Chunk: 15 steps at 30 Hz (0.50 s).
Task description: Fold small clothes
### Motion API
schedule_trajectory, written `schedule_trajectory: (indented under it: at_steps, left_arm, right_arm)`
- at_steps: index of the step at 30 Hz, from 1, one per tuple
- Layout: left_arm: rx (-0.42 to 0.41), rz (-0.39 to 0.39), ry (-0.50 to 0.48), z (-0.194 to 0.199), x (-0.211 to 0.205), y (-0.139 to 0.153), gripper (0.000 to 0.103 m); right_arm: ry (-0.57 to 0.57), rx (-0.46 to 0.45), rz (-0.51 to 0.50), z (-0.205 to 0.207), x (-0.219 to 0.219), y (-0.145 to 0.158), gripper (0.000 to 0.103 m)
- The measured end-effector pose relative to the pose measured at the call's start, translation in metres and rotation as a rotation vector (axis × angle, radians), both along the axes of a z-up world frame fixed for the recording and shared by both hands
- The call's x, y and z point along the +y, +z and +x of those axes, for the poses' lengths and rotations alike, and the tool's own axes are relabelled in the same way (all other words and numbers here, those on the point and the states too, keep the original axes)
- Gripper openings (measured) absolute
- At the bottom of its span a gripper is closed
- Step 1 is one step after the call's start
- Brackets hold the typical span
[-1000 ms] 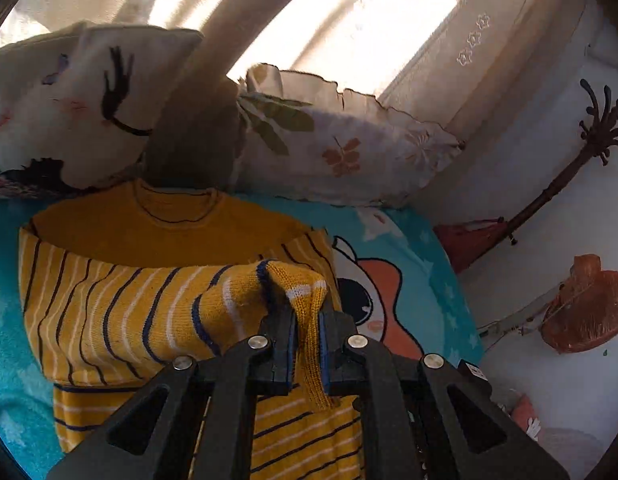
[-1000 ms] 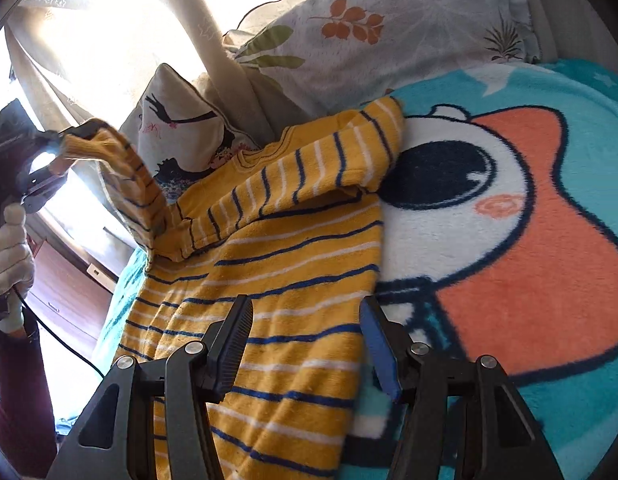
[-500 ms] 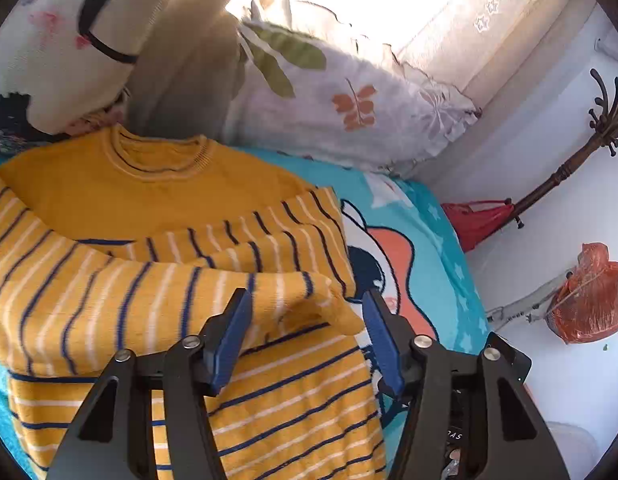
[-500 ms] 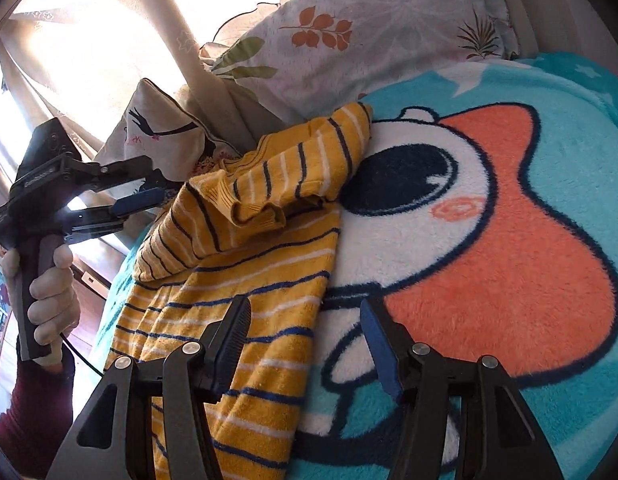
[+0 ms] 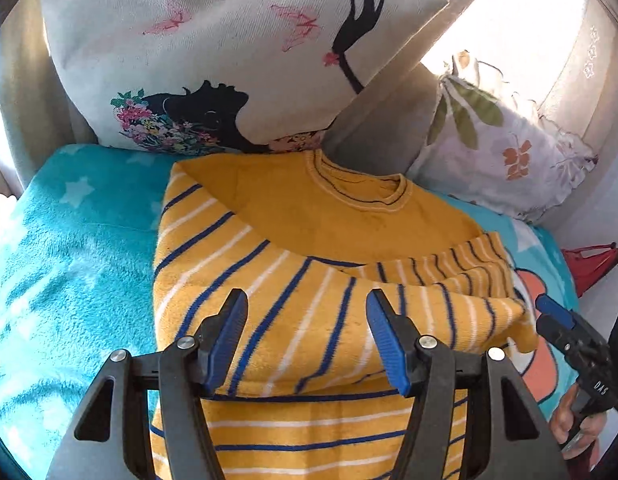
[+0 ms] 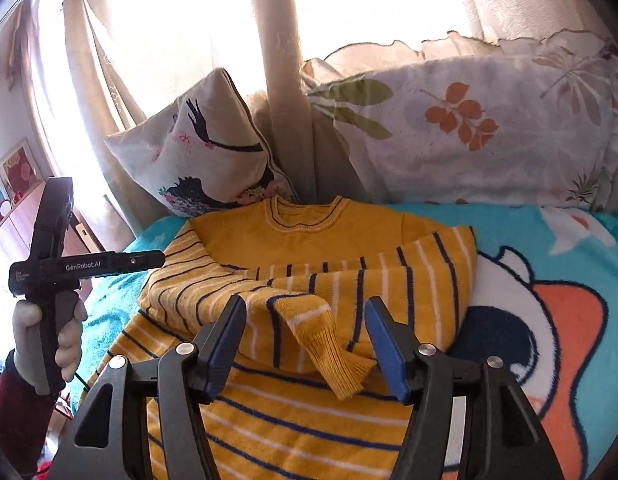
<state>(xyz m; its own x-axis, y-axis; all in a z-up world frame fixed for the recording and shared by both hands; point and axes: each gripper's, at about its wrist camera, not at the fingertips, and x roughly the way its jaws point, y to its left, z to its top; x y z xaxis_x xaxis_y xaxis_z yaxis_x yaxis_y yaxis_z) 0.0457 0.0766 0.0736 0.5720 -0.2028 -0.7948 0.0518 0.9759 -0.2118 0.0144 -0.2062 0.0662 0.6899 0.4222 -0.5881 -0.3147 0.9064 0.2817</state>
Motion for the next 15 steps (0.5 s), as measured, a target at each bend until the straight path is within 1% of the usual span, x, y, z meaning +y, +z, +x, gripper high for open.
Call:
schedule_trajectory:
  at_steps: [2,4,5,6,8,9,11,12,13,15]
  left_arm:
    - [0.028,0.072,0.028,0.005,0.001,-0.015,0.061]
    - [0.073,0.118,0.052,0.012,0.003,-0.032,0.061]
    - [0.093,0.120,0.059,0.015,0.007,-0.040,0.061]
    - [0.104,0.111,0.061,0.018,0.011,-0.046,0.061]
    - [0.100,0.093,0.059,0.021,0.016,-0.050,0.065]
    - [0.094,0.091,0.056,0.021,0.017,-0.049,0.065]
    - [0.090,0.094,0.047,0.021,0.016,-0.049,0.070]
    - [0.087,0.097,0.042,0.021,0.015,-0.050,0.071]
    - [0.084,0.102,0.039,0.022,0.014,-0.050,0.072]
    - [0.079,0.100,0.036,0.021,0.015,-0.050,0.072]
  right_arm:
    - [0.014,0.071,-0.005,0.017,0.006,-0.015,0.067]
    - [0.062,0.144,-0.001,0.026,0.013,-0.031,0.046]
    - [0.082,0.174,-0.009,0.027,0.016,-0.040,0.029]
    - [0.085,0.197,-0.026,0.028,0.018,-0.047,0.025]
    - [0.069,0.225,-0.056,0.029,0.017,-0.061,0.024]
    - [0.063,0.239,-0.051,0.030,0.015,-0.066,0.020]
    - [0.068,0.274,0.009,0.032,0.008,-0.072,0.017]
    - [0.076,0.293,0.056,0.033,0.004,-0.071,0.015]
    - [0.091,0.312,0.110,0.034,0.000,-0.068,0.014]
    - [0.137,0.331,0.267,0.035,-0.012,-0.058,0.013]
